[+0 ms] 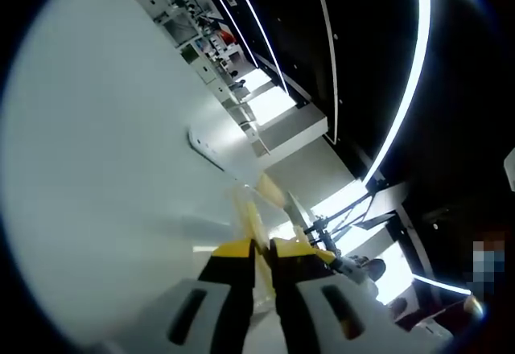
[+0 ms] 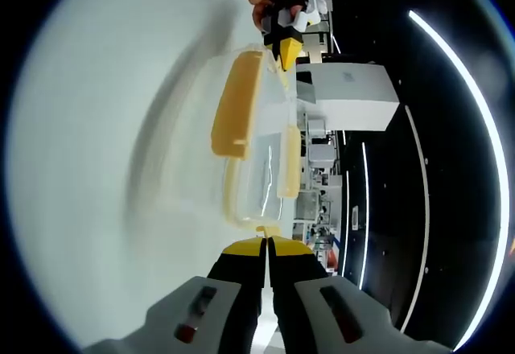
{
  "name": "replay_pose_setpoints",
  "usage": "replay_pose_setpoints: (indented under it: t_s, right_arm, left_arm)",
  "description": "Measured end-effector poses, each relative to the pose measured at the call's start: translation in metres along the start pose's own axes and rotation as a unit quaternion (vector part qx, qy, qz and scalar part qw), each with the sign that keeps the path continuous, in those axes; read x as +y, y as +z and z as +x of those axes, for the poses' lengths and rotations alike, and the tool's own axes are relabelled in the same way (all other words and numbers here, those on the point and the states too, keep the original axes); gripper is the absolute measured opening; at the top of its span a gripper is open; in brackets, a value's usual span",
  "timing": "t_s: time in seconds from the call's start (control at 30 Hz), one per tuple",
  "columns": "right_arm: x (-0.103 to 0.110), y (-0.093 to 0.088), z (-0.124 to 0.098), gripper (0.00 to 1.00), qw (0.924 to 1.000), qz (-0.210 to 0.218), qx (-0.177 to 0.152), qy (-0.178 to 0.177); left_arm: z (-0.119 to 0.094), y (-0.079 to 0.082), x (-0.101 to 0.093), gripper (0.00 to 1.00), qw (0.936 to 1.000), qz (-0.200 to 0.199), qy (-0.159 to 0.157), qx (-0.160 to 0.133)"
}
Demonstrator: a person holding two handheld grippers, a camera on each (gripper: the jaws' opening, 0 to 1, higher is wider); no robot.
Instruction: Snap each plastic latch of the storage box into its locked position after aligning the lid with the box until every specified latch is closed and the lid sits flush.
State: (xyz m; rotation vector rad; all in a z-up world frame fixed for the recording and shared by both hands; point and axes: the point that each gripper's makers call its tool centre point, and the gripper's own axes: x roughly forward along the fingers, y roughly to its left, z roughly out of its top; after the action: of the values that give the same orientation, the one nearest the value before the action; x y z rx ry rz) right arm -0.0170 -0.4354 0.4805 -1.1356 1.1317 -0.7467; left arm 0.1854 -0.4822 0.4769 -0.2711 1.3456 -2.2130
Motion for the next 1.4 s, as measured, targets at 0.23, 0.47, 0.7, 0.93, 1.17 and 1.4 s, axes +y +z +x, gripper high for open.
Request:
replay_pose_setpoints:
  t_s: [0.23, 0.47, 0.7, 0.93, 1.17, 1.4]
  right_arm:
    - [0.004, 0.001, 0.001, 0.01, 1.0, -0.008, -0.002, 0.002]
    - [0.008, 0.0, 0.002, 0.01, 1.0, -0.009, -0.001, 0.004]
    - [0.009, -0.002, 0.002, 0.01, 1.0, -0.005, -0.001, 0.002]
    - [0.009, -0.001, 0.002, 0.01, 1.0, -0.003, -0.002, 0.0]
    - [0.015, 0.005, 0.002, 0.07, 0.9997, 0.009, -0.022, 0.01]
    - [0.014, 0.006, 0.001, 0.08, 0.9997, 0.014, -0.02, 0.007]
  left_arm:
    - [-0.003, 0.002, 0.003, 0.06, 1.0, 0.002, 0.004, 0.001]
    - [-0.002, 0.001, 0.003, 0.06, 1.0, 0.003, 0.004, 0.002]
    - [-0.002, -0.001, 0.002, 0.06, 1.0, 0.002, 0.004, 0.0]
    - [-0.002, 0.0, 0.002, 0.07, 1.0, 0.004, 0.006, -0.002]
    - [-0.005, 0.006, -0.003, 0.09, 0.9996, 0.003, -0.008, -0.026]
    - [-0.009, 0.014, -0.003, 0.11, 0.9993, 0.015, -0.003, -0.034]
